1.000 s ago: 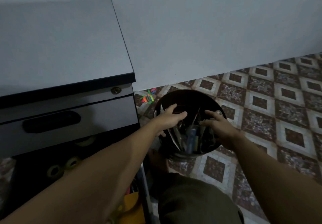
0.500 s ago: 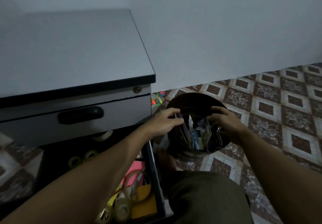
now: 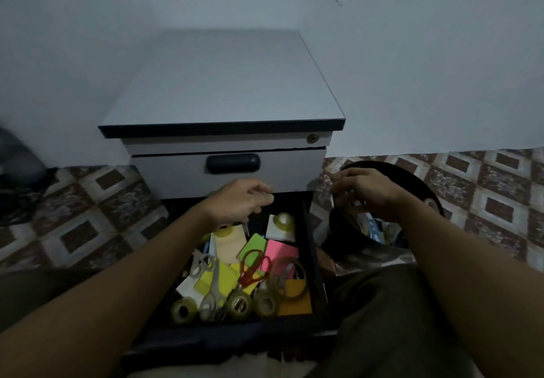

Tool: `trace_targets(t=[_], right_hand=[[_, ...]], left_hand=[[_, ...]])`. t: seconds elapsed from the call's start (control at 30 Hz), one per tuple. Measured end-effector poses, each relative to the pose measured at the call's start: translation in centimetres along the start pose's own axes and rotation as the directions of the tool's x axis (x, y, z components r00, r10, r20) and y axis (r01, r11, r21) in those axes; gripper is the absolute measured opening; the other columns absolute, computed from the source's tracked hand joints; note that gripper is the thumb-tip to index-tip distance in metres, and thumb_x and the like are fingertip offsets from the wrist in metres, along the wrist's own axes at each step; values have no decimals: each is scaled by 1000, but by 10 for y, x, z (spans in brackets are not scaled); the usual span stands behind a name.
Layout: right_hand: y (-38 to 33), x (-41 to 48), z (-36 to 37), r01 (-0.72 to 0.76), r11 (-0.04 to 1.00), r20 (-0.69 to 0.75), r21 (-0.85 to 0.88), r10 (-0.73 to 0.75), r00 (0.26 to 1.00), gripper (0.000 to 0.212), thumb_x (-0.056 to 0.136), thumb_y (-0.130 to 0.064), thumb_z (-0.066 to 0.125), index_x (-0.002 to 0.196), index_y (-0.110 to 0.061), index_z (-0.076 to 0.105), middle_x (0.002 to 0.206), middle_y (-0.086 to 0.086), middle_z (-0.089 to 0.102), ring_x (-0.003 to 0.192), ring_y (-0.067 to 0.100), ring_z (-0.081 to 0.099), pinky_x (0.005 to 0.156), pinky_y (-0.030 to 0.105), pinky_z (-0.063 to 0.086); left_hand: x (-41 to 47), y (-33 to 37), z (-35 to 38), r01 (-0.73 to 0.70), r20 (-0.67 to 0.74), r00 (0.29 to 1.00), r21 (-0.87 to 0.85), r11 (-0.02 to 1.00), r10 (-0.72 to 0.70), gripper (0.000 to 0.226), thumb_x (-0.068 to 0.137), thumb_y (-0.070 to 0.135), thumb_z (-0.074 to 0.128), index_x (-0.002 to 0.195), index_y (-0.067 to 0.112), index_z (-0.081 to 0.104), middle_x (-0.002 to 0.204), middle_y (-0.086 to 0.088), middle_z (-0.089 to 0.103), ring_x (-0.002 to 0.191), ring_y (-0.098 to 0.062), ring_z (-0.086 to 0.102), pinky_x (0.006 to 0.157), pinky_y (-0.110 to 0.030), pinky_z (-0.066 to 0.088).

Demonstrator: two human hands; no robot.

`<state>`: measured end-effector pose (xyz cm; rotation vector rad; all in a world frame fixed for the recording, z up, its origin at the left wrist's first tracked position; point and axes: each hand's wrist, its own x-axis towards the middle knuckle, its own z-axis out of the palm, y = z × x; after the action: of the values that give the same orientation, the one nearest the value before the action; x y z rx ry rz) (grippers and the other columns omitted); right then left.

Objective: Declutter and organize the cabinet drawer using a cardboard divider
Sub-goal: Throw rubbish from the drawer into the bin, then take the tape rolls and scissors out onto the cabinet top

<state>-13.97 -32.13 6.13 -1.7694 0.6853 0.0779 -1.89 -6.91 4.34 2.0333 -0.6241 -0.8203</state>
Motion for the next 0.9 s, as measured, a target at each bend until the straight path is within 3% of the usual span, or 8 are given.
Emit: trace_targets(t=[0.1,0.17,0.4,0.5,0.6,0.67,0.8,0.9], right_hand=[[-8,-3,38,2,999,73,-50,1,997,23,86,-8,65,109,-9,67,87,10,64,77,24,59,64,33,41],[-9,-5,63,11,995,126,-98,1,992,23,88,-8,64,111,-8,65,90,10,64,77,23,61,63,30,43],[31,-16,144,18,997,163,-73,-6,987,28,91,-9,64,118,-15,61,103,9,65,82,19,63,63,29,49],[58,-22,165,42,983,182,-178,-9,983,34,88,-5,67,120,-14,60,101,8,68,78,14,67,64,26,57],[76,-31,178,146,898,271,-415,-31,962,44,82,-11,73,123,-18,62,105,-4,68,93,9,65,79,18,51],[81,-36,184,224,817,336,-531,-39,941,45,79,-15,71,123,-23,64,115,-5,68,105,12,63,90,22,51],[84,-38,188,334,702,423,-629,-52,905,48,81,-22,71,128,-24,64,130,-2,63,119,16,59,98,25,48],[85,-37,187,380,608,450,-697,-43,892,41,87,-33,69,126,-22,65,129,3,64,117,22,60,96,30,49]], left_hand=[[-17,-30,-17,58,-74,995,-51,997,-61,16,98,28,60,112,22,65,97,-3,63,81,-14,61,62,-27,45],[-29,-49,-22,87,-108,990,-17,996,-88,19,99,22,58,115,13,65,95,-7,63,81,-18,59,57,-20,45],[-63,-122,-18,198,-122,975,90,976,-187,41,97,22,62,137,17,53,124,-9,64,93,-16,63,64,-18,47],[-69,-143,-14,254,-105,966,186,949,-237,36,93,26,65,128,23,58,126,-5,62,95,-14,62,71,-25,50],[-68,-153,-8,249,-22,967,295,923,-254,43,90,25,70,130,25,55,136,-5,53,113,-22,57,84,-33,49],[-69,-156,0,220,26,969,349,911,-244,51,87,24,73,134,26,52,143,-6,46,124,-26,52,88,-34,49],[-71,-172,10,165,90,967,496,853,-240,54,79,29,80,124,34,51,138,-1,40,121,-23,48,95,-37,48],[-68,-183,14,111,110,972,566,817,-209,45,78,32,77,111,40,48,137,1,41,116,-21,47,96,-35,46]])
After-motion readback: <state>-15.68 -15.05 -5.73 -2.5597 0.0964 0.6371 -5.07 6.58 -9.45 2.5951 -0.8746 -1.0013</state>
